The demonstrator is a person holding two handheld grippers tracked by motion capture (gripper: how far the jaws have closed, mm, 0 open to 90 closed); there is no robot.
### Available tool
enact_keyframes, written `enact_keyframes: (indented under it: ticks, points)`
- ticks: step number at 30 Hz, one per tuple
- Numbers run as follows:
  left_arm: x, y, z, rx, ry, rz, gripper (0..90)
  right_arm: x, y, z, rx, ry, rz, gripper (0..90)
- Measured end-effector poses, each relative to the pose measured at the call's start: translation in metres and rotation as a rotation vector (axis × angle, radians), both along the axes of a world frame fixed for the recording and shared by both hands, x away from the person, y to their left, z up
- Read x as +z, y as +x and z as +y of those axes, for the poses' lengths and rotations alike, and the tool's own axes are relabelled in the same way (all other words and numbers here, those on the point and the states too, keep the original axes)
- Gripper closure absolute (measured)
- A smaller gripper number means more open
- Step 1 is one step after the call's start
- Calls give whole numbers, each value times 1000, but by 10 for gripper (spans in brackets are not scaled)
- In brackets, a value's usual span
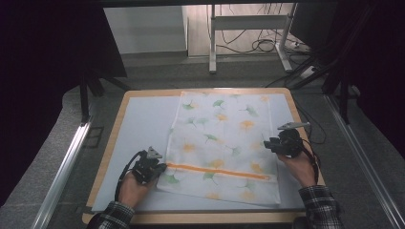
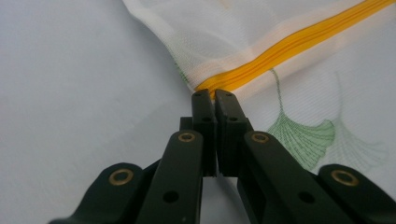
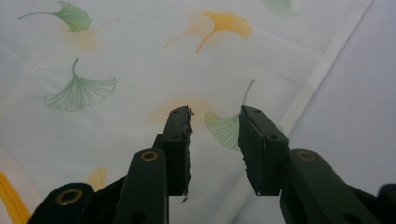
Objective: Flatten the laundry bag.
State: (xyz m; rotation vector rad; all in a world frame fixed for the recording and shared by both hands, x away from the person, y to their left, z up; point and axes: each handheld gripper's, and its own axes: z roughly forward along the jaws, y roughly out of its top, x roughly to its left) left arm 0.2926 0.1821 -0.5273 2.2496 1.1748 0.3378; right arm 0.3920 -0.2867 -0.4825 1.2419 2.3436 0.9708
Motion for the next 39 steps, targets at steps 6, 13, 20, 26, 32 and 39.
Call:
enact_keyframes:
  ticks: [6, 13, 20, 26, 32, 39]
  points:
    - [-2, -25, 8, 11, -42, 12, 826, -3, -10, -3, 19, 0, 10, 625]
    - [10, -21, 5, 8, -97, -105, 573, -1, -25, -10, 22, 8, 6, 573]
    - [7, -18, -5, -44, -77, -117, 420, -2, -41, -16, 32, -3, 10, 513]
    - [10, -17, -11, -60, -131, -114, 331, -2, -58, -21, 50, 10, 18, 509]
    - [13, -17, -19, -94, -148, -127, 303, -3, -73, -27, 77, 13, 23, 541]
    - [17, -16, -32, -140, -145, -134, 413, -9, -89, -28, 131, -19, 50, 530]
